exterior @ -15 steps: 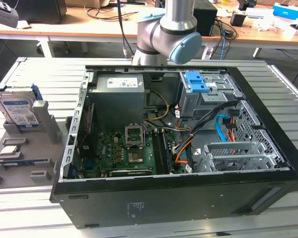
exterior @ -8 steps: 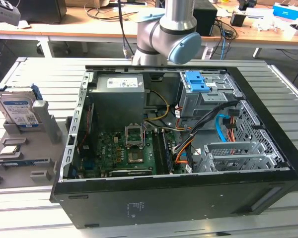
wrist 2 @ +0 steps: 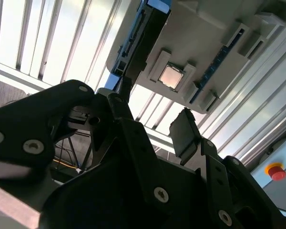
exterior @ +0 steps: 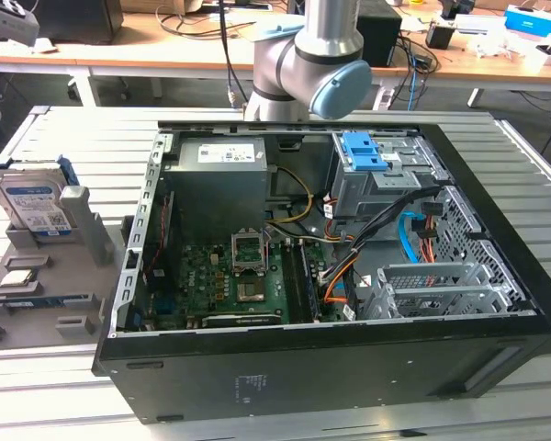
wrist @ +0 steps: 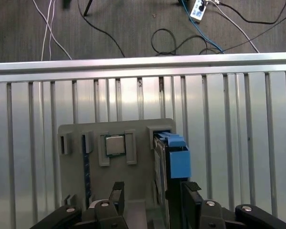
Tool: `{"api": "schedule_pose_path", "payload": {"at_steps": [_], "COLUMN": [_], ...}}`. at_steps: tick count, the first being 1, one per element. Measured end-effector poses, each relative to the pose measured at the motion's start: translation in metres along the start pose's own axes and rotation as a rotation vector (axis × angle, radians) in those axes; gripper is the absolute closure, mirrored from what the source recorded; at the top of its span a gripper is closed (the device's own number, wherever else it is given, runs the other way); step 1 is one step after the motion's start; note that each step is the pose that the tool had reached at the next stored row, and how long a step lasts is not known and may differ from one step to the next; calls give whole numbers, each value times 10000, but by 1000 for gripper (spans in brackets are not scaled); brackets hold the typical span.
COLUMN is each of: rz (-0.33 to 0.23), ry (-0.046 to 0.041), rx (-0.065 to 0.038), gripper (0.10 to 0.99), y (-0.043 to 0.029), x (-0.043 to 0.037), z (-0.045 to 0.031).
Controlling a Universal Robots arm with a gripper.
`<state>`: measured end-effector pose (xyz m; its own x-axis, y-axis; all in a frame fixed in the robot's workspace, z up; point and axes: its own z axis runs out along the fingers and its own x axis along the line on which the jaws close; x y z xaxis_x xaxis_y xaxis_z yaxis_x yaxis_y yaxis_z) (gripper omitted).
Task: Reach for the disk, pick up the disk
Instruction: 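Pick up the disk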
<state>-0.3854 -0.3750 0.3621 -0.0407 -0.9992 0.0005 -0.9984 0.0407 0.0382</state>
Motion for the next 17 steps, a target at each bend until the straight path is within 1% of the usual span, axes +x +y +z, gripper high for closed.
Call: {"api": "schedule_pose_path", "payload": {"at_steps": [17], "rz": [-1], "ry": [0], "rx": [0], "gripper": [486], "y": [50], "x": [-38], "z": [7]}}
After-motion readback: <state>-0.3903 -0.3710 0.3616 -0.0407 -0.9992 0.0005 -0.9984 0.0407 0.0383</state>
